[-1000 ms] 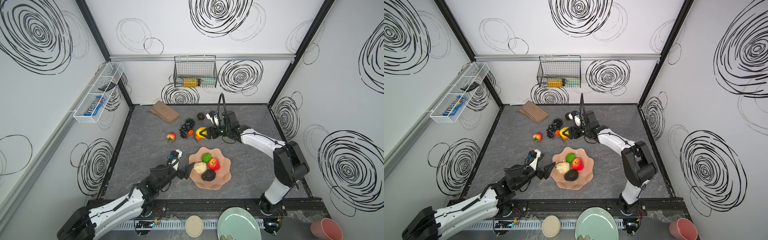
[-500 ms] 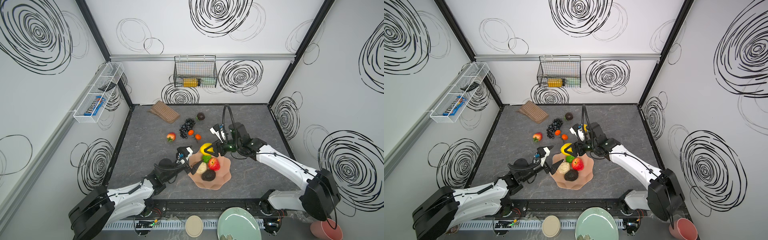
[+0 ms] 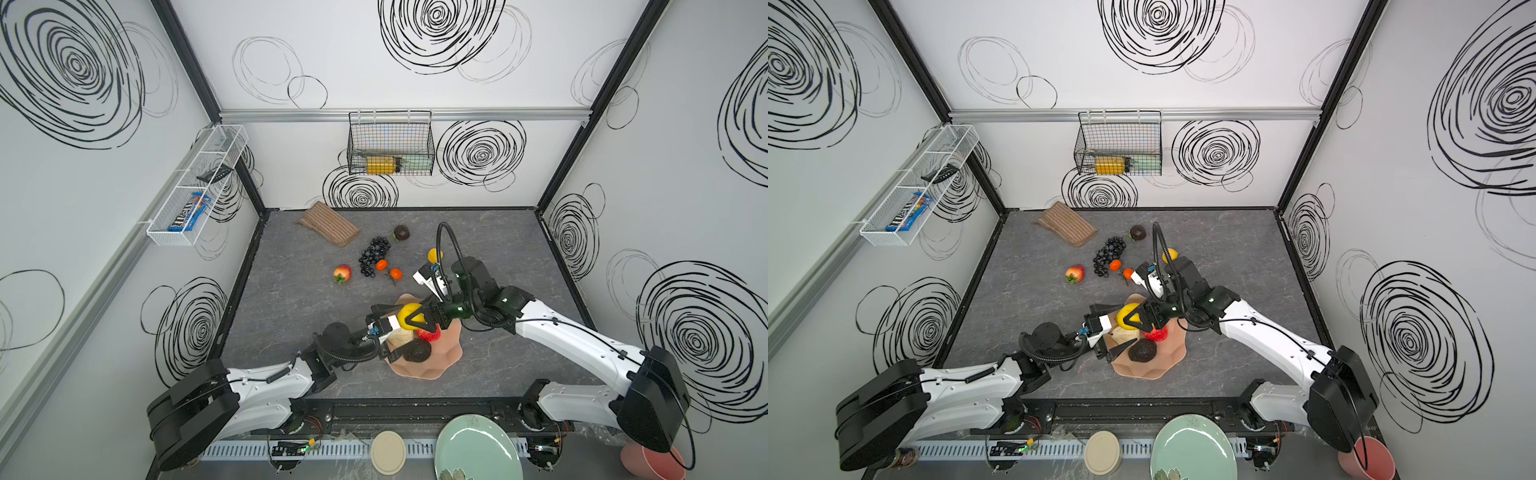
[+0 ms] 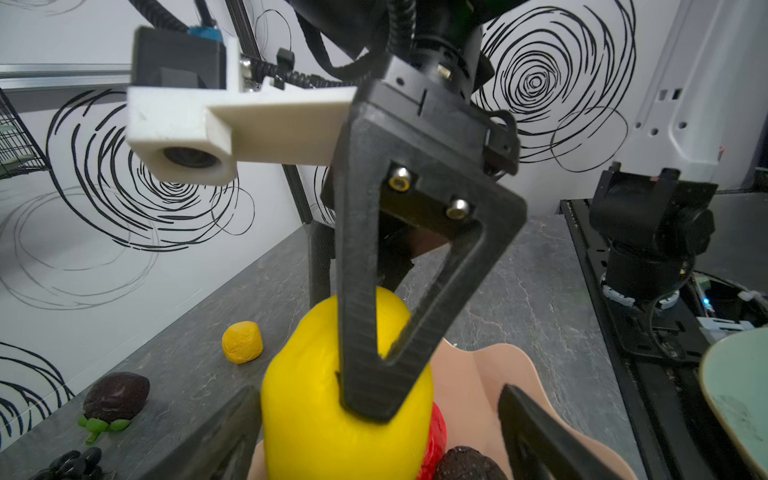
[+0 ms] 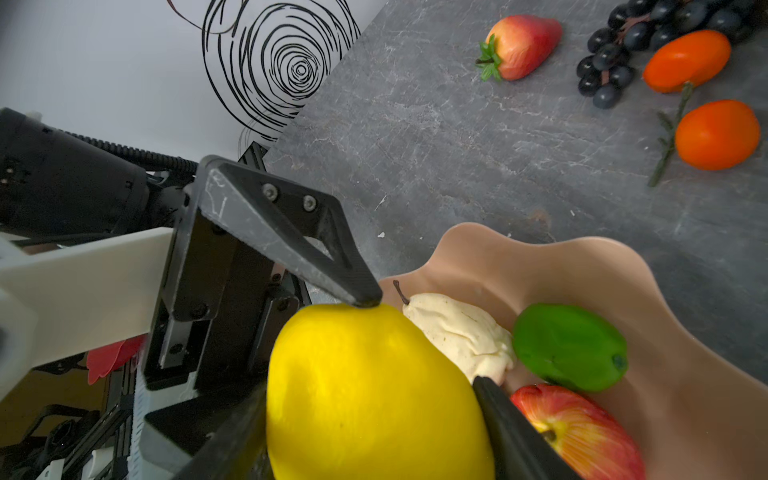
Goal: Place and organize the fake fruits in the fruit bowl
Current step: 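Close the left gripper on the lemon while the right gripper releases and withdraws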
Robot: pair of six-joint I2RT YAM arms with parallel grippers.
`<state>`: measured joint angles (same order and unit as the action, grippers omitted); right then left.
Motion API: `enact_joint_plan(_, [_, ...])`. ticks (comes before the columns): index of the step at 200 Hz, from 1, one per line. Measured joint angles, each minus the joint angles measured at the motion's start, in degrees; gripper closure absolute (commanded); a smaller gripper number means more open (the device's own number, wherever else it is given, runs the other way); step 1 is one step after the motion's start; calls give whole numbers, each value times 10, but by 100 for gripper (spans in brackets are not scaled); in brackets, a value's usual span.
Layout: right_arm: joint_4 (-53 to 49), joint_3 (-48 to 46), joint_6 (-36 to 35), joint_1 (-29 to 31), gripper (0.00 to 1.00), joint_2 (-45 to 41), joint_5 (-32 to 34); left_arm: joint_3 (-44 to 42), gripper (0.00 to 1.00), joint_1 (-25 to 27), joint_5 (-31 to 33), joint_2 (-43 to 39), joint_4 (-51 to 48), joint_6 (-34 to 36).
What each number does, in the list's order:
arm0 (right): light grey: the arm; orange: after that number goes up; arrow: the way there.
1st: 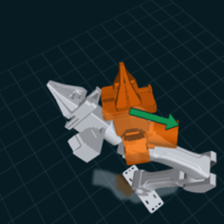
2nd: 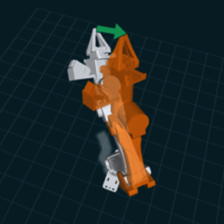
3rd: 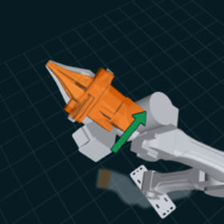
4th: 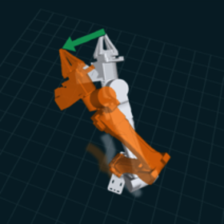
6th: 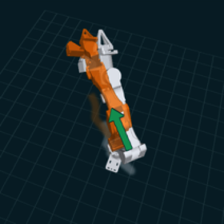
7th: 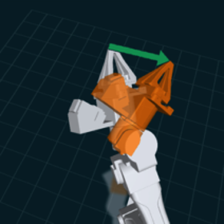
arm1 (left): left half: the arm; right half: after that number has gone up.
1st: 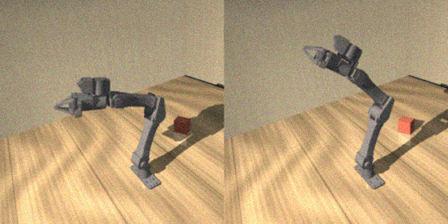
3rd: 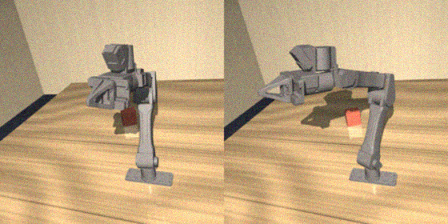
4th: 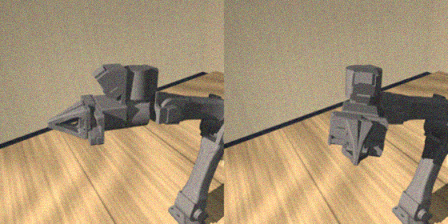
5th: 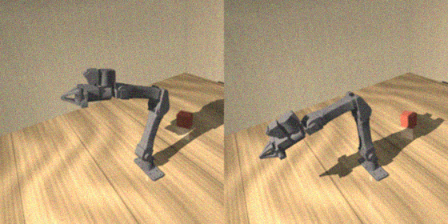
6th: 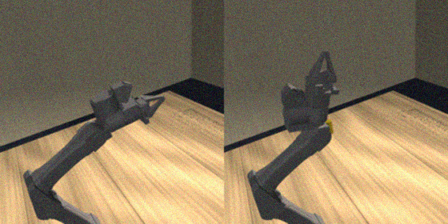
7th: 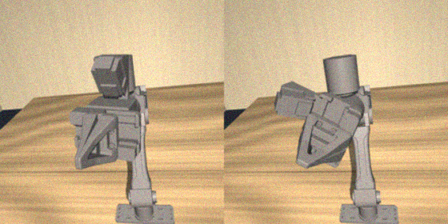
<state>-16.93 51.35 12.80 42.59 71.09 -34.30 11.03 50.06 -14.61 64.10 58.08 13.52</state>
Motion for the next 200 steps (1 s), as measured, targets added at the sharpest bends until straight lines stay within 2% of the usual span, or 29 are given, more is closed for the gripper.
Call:
enact_joint_plan(74, [-1,-7,0,8,41,0,2,14,37,2,10,26,1,14])
enact_joint_plan(102, [-1,-8,0,8,40,0,4,16,39,2,9,26,-2,14])
enact_joint_plan(138, [-1,-9,0,8,39,0,5,17,47,2,8,26,-7,14])
enact_joint_plan(174, [-1,-10,0,8,22,-6,12,21,48,3,8,24,-13,10])
enact_joint_plan(200, [-2,-12,4,5,13,-31,44,26,47,10,20,17,-24,5])
